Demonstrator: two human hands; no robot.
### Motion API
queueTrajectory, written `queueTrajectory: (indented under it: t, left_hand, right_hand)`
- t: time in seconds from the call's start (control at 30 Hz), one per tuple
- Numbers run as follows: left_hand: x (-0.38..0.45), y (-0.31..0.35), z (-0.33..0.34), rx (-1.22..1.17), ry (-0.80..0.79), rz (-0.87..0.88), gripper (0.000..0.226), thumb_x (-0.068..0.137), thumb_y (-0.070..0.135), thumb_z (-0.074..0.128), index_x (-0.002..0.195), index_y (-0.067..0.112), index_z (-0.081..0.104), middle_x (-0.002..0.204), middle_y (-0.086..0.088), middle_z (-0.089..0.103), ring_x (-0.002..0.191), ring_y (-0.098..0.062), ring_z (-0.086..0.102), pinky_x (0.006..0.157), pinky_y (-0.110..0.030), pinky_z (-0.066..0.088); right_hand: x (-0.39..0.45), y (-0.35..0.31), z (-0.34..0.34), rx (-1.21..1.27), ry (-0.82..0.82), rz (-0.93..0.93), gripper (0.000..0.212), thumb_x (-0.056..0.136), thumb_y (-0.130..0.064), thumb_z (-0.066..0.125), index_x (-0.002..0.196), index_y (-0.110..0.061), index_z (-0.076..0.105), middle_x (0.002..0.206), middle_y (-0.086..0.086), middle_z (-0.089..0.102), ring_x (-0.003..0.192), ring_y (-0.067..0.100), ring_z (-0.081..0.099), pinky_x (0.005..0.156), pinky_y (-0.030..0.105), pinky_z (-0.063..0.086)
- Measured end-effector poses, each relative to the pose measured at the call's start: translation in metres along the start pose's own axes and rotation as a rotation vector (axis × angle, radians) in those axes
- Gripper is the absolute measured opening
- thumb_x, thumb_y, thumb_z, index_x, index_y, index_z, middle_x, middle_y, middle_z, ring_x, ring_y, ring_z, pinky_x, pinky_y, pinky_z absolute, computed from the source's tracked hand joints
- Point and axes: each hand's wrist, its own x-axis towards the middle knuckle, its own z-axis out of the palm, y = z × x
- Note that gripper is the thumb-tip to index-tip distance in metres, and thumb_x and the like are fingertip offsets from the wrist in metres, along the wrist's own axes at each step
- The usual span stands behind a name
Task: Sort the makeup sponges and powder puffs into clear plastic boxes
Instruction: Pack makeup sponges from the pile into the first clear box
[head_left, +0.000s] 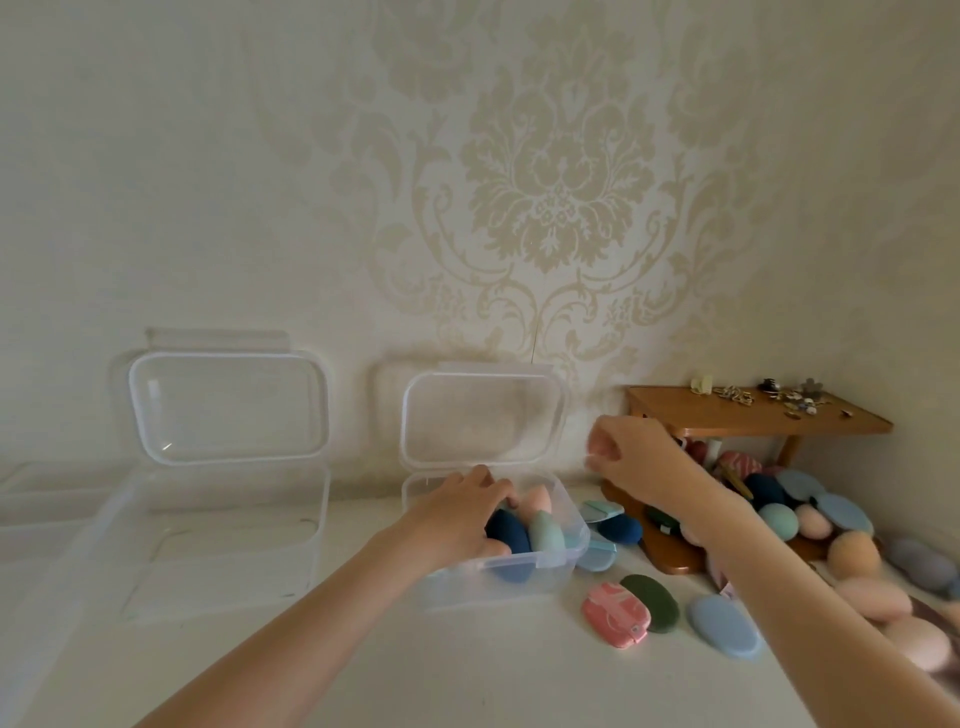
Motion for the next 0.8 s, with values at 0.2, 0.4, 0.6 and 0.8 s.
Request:
queueTrajectory:
  t: [0.2, 0.4, 0.6, 0.8]
  left_hand:
    - [-0.001, 0.005, 0.002, 0.009, 0.003, 0.016, 0.048, 0.083, 0.034, 0.061, 0.126, 0.026, 0.043, 0.123, -0.001, 0.041, 0.112, -0.022, 0.042, 0.092, -0.034, 0.04]
    - [-0.002, 0.009, 0.003, 0.02, 0.006, 0.017, 0.051, 0.084, 0.034, 0.06, 0.13, 0.026, 0.04, 0.126, -0.003, 0.04, 0.115, -0.024, 0.042, 0.091, -0.033, 0.039]
    - [0.001, 0.013, 0.006, 0.045, -0.007, 0.009, 0.051, 0.083, 0.035, 0.059, 0.129, 0.024, 0.04, 0.127, -0.005, 0.04, 0.116, -0.026, 0.041, 0.093, -0.035, 0.037]
    - [0.0, 0.014, -0.004, -0.007, -0.049, -0.009, 0.05, 0.081, 0.037, 0.062, 0.124, 0.022, 0.043, 0.118, -0.004, 0.047, 0.113, -0.025, 0.05, 0.089, -0.034, 0.042]
  right_hand:
    - [-0.013, 0.039, 0.044, -0.085, -0.157, 0.189, 0.021, 0.084, -0.022, 0.064, 0.092, -0.02, 0.045, 0.102, 0.0, 0.061, 0.085, 0.014, 0.055, 0.074, 0.022, 0.045]
    - [-0.019, 0.038, 0.027, -0.264, -0.099, 0.167, 0.027, 0.088, -0.017, 0.058, 0.112, -0.017, 0.045, 0.095, -0.002, 0.051, 0.09, 0.015, 0.053, 0.082, 0.028, 0.05]
    - [-0.021, 0.014, -0.007, 0.011, -0.044, 0.088, 0.028, 0.089, -0.016, 0.055, 0.117, -0.014, 0.055, 0.116, 0.003, 0.06, 0.104, 0.021, 0.059, 0.091, 0.03, 0.049]
    - [-0.033, -0.033, 0.004, 0.682, -0.428, -0.034, 0.021, 0.086, -0.005, 0.061, 0.107, -0.004, 0.062, 0.103, 0.006, 0.067, 0.089, 0.012, 0.067, 0.083, 0.02, 0.054]
